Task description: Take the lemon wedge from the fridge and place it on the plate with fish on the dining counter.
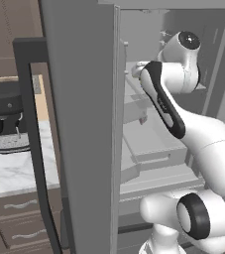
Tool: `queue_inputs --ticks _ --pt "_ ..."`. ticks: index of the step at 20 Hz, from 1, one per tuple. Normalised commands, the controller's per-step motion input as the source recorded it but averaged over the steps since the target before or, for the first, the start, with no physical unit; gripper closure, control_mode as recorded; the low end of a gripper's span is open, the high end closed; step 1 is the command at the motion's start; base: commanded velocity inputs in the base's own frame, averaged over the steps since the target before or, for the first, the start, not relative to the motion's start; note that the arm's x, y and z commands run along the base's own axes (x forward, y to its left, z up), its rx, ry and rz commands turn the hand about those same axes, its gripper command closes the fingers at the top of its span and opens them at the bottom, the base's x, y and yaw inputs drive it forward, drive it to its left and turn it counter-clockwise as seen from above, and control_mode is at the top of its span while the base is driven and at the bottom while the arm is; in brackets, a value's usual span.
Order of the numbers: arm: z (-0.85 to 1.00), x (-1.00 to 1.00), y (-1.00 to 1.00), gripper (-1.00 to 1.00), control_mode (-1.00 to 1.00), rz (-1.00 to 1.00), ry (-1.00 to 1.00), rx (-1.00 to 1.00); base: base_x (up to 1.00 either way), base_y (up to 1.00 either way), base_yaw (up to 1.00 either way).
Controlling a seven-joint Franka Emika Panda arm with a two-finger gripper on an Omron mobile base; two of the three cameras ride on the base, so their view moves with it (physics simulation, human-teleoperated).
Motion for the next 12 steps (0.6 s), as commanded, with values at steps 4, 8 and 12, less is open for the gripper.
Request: queue_inputs --ticks 4,8,12 --pt "0.00 0.16 0.00 -1.00 -1.00 0.00 0.07 0.00 0.00 0.00 0.00" --pt "0.00 0.20 -0.06 -1.00 -1.00 0.00 0.04 0.00 0.00 0.00 0.00" --pt "0.00 0.25 -0.18 -1.00 -1.00 0.00 0.01 0.00 0.00 0.00 0.00"
